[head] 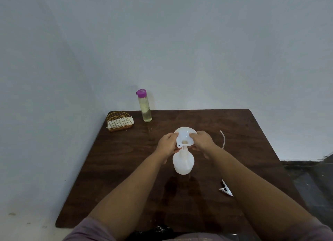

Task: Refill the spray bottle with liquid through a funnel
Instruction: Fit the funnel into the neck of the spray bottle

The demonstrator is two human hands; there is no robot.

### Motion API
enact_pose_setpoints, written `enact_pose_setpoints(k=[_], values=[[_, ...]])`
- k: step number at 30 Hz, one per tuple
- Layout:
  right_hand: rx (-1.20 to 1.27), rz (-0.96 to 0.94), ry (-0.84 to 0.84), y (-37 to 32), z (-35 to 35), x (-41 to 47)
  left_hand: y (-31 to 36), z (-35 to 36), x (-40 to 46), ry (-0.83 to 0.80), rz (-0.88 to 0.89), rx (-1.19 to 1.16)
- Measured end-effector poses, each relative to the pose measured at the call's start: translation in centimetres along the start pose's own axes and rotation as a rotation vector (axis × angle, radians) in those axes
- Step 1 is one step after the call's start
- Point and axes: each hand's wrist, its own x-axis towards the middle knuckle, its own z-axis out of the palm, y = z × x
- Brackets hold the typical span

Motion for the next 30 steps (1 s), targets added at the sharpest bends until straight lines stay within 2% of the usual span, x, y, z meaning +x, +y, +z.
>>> enact_pose_setpoints(k=[9, 15, 30], values=[[-0.051, -0.021, -0.033, 0.5, 0.1, -0.3, -1.5, -0.3, 0.4, -0.018, 0.027, 0.118], [-0.144, -0.077, -0.01, 0.8, 0.1, -0.5, -2.3, -0.6, 0.4, -0.005, 0.049, 0.099], [-0.117, -0.123, -0.029, 0.8, -0.2, -1.5, -2.4, -0.8, -0.2, 0.025, 0.035, 0.079]])
